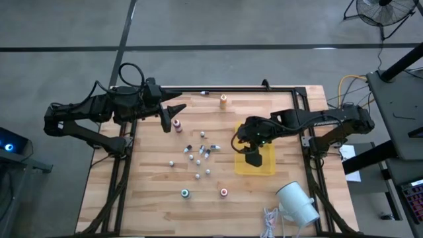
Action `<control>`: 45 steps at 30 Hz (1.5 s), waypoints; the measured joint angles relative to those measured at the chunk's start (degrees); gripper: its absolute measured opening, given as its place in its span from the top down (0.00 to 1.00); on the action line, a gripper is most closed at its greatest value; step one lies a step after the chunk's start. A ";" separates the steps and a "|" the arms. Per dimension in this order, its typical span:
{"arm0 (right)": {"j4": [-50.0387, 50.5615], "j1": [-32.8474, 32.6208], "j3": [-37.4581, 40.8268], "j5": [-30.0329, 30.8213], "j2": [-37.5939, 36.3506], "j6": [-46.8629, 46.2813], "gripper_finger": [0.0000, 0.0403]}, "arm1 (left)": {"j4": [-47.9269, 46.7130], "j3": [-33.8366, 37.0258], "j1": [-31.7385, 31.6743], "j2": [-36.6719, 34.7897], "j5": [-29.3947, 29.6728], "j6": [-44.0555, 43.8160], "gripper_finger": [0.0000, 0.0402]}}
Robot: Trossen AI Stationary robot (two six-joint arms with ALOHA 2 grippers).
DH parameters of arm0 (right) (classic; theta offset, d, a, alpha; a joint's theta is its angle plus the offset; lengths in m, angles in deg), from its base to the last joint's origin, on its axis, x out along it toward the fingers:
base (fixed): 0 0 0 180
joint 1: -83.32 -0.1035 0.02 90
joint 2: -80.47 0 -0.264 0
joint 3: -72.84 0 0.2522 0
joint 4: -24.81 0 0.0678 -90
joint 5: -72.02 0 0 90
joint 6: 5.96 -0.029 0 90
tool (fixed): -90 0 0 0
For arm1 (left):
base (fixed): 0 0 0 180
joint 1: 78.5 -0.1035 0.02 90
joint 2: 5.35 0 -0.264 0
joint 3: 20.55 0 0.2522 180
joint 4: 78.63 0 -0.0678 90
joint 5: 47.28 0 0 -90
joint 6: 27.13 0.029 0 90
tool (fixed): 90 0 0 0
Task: Pick & Place food coloring
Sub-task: Put the big orange food coloring bottle into the yellow bin
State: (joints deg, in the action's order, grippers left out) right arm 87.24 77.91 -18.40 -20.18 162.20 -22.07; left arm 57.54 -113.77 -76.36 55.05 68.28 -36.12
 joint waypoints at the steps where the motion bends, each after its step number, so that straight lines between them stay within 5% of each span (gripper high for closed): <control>1: -0.36 0.00 0.00 -0.09 0.00 0.00 0.52 | -0.02 0.00 -0.02 0.00 0.00 0.00 0.49; 45: -12.88 -6.36 0.00 -9.88 7.39 5.81 0.52 | -0.11 0.07 -0.02 0.00 -0.22 0.07 0.49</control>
State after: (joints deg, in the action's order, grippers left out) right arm 74.36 71.54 -18.40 -30.06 169.59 -16.26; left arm 57.43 -113.71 -76.38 55.05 68.06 -36.06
